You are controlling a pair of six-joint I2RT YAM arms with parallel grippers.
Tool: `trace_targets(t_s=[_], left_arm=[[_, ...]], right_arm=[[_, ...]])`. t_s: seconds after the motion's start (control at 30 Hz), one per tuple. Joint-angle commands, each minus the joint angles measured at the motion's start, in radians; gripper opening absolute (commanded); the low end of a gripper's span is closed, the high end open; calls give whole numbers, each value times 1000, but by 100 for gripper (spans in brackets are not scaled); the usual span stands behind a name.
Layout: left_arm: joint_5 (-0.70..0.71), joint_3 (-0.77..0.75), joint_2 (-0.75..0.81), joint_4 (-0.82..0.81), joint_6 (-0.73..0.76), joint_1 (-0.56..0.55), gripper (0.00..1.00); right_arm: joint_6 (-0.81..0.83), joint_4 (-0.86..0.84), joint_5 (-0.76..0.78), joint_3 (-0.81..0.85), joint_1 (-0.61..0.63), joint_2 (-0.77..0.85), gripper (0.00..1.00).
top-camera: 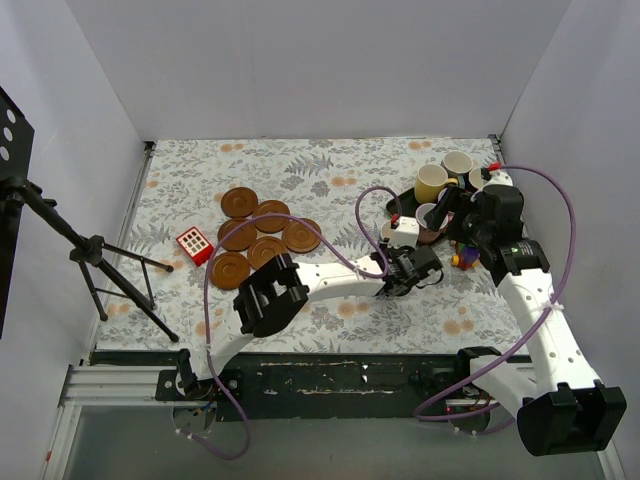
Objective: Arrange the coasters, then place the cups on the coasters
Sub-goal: Pick up the cup from the tray.
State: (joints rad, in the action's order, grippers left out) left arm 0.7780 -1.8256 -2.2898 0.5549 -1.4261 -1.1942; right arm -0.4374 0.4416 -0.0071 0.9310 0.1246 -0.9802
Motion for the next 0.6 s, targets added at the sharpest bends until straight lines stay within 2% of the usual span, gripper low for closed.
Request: trace_targets(t_s=[0.0, 0.27, 0.57], left_arm=[[-31, 52, 191, -4, 108, 42, 0], [-164, 333, 435, -199, 280, 105, 0], [-319, 627, 608, -441, 346, 157, 0]], right_arm=[[23, -17, 30, 3, -3, 31, 89], [23, -14, 58, 17, -3, 61, 89], [23, -17, 61, 8, -2, 60, 89]])
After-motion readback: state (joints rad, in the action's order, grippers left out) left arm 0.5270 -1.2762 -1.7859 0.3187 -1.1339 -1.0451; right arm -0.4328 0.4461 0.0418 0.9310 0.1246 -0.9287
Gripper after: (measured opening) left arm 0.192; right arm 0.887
